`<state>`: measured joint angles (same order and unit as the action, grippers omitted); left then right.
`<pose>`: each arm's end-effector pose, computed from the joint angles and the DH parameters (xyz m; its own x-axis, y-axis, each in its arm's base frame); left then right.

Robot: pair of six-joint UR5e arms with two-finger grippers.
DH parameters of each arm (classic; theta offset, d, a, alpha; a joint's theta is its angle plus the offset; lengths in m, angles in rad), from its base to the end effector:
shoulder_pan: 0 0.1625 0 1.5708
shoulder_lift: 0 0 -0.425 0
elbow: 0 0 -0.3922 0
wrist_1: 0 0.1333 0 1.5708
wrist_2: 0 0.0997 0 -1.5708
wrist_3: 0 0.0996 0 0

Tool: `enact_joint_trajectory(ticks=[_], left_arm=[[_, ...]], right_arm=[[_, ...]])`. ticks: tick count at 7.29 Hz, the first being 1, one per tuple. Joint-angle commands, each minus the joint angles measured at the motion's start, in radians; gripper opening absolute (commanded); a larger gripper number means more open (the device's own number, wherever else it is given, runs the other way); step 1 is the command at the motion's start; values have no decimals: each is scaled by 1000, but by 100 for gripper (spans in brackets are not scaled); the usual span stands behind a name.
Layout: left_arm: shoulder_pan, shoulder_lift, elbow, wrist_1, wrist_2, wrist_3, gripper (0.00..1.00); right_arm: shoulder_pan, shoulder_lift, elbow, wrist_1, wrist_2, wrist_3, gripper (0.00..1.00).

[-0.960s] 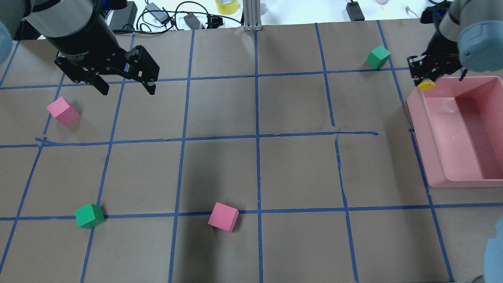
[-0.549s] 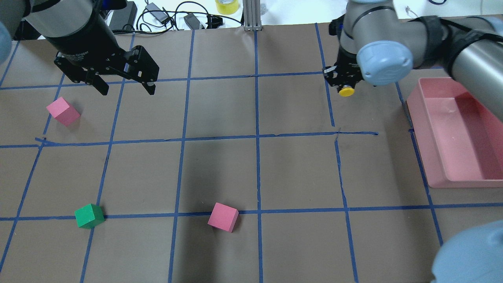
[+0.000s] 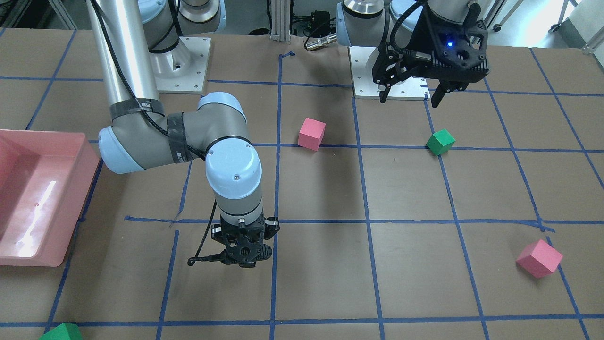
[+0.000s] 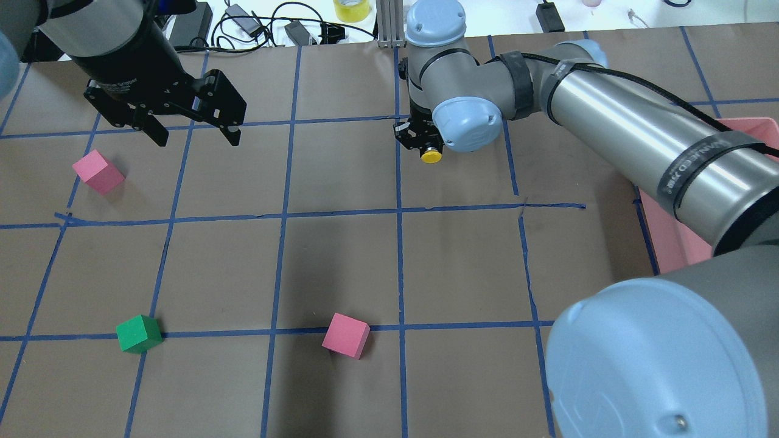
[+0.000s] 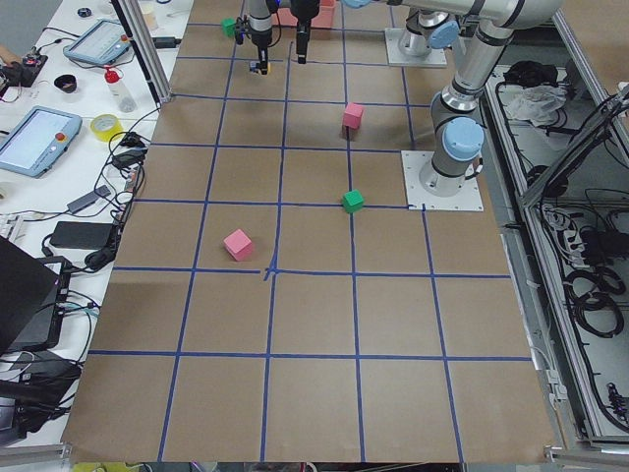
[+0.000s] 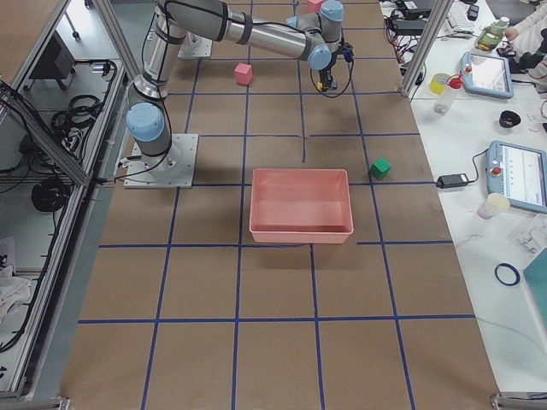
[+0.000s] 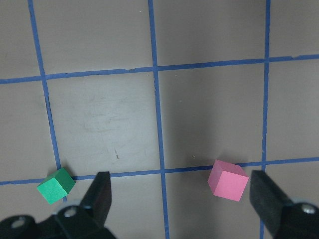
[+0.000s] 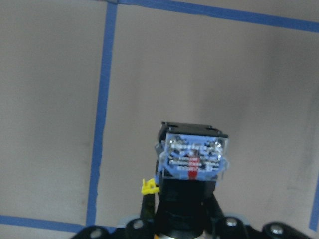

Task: Align button upright
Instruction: 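Carry the button with the right gripper to the table center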

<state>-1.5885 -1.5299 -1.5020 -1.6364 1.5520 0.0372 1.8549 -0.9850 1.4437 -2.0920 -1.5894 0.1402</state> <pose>-0.1436 -0.4740 0.5350 -0.9983 0.0557 0.0171 0.0548 0.9975 -0.0447 0.3202 -0.6278 0.2498 -0.9897 -0.1425 0.0097 -0.1428 0.9876 -0.0644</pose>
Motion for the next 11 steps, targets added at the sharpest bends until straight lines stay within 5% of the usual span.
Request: enact_joint_trajectory(ticks=[1, 6, 8, 9, 10, 11], left_arm=[[-2, -13, -1, 56, -1, -3, 100], [8, -30, 20, 76, 8, 15, 100], [12, -38, 5, 206, 3, 9, 100], [7, -50, -15, 210, 10, 4, 100], [4, -46, -65, 239, 8, -22, 100], [-4, -49, -117, 382, 8, -42, 100]], right_arm=[[39, 55, -2, -69, 34, 22, 0], [63, 114, -3, -132, 55, 52, 0], [73, 114, -3, -134, 68, 53, 0], [75, 114, -3, -134, 71, 53, 7], [75, 115, -3, -140, 83, 42, 58], [75, 115, -3, -143, 97, 36, 88]])
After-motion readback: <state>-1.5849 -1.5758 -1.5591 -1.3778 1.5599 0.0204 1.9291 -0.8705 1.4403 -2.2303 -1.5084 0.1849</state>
